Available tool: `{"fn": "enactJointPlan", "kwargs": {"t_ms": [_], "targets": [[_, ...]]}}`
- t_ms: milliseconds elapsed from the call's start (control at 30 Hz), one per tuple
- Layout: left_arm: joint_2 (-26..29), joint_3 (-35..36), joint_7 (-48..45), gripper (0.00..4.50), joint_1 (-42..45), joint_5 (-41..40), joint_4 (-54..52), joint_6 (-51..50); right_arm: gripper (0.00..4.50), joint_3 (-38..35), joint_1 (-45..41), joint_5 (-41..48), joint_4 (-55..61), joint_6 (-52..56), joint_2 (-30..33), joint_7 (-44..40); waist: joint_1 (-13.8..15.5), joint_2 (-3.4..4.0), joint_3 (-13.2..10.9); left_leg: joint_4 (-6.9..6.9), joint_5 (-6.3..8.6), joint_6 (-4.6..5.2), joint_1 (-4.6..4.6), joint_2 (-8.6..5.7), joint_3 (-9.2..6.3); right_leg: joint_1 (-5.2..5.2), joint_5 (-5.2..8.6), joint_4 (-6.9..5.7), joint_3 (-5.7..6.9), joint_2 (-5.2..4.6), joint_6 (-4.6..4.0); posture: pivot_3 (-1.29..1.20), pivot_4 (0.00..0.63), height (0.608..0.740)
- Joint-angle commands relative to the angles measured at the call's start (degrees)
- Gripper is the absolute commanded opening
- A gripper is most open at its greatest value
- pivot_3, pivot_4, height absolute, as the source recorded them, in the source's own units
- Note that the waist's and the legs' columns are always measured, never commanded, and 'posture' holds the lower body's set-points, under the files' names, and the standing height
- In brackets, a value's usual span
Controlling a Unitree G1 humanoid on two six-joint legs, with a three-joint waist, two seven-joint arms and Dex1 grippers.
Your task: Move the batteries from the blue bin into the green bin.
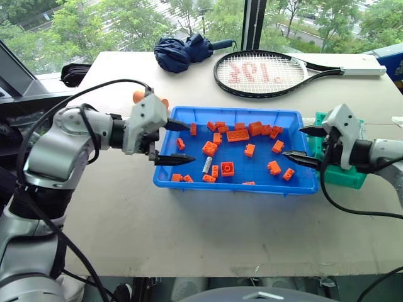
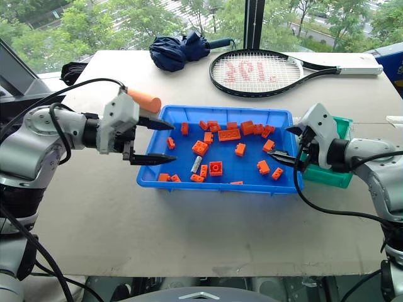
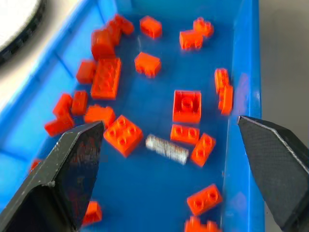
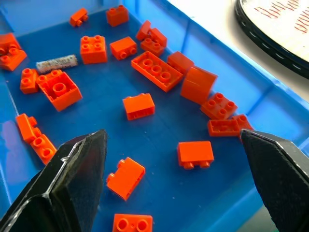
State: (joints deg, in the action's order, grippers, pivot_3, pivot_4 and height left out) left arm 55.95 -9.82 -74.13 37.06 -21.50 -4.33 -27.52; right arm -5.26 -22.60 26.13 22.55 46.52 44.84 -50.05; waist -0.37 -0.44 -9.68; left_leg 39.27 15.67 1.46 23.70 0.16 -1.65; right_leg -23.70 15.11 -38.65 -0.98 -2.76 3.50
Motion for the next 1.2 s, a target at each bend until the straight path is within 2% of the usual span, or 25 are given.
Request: {"fn": "enactJointPlan", "kwargs": {"t_ms": [33, 233, 600, 1000, 1200], "targets": [[-3.22, -5.01, -2.68, 4.50, 4.82, 6.50, 6.02, 5.97, 4.42, -0.72, 1.27, 1.66, 3.21, -1.34, 1.06, -0.87, 0.37, 0.00, 0.00, 0.00, 0.00, 0.00, 0.00, -0.03, -0.01, 0.01, 0.00, 0.01, 0.03, 0.00, 0.00, 0.00, 0.150, 0.740], [-9.89, -12.29, -8.02, 4.50, 10.99, 14.35, 18.31, 14.04, 4.42, -2.11, 5.26, 3.95, 6.57, 0.05, 2.15, -0.39, 0.35, -0.02, -0.01, 0.06, 0.00, 0.00, 0.02, -0.09, -0.01, 0.00, 0.00, -0.01, 0.04, 0.03, 0.00, 0.00, 0.150, 0.740], [-17.80, -16.60, -16.19, 4.50, 18.90, 21.58, 35.65, 25.45, 4.42, -6.88, 11.81, 7.72, 13.06, 3.28, 2.20, 4.76, -0.25, -0.02, -0.01, 0.08, 0.00, 0.01, 0.00, -0.09, -0.04, 0.01, 0.00, -0.08, 0.03, 0.04, 0.00, 0.00, 0.150, 0.740], [-21.32, -15.39, -18.37, 4.50, 20.57, 22.97, 40.63, 31.93, 4.42, -10.22, 16.46, 12.17, 16.80, 3.55, 3.12, 5.57, -0.21, -0.04, 0.01, 0.12, 0.00, 0.02, 0.00, -0.09, -0.08, 0.02, 0.00, -0.12, 0.05, 0.02, 0.00, 0.00, 0.150, 0.740], [-17.94, -17.35, -18.37, 4.50, 20.04, 15.68, 33.25, 29.71, 4.42, -9.10, 15.32, 12.51, 15.84, 3.03, 3.40, 5.84, -0.34, -0.04, 0.00, 0.13, 0.00, 0.02, 0.02, -0.06, -0.10, 0.01, 0.00, -0.14, 0.05, 0.02, 0.00, 0.00, 0.150, 0.740]]}}
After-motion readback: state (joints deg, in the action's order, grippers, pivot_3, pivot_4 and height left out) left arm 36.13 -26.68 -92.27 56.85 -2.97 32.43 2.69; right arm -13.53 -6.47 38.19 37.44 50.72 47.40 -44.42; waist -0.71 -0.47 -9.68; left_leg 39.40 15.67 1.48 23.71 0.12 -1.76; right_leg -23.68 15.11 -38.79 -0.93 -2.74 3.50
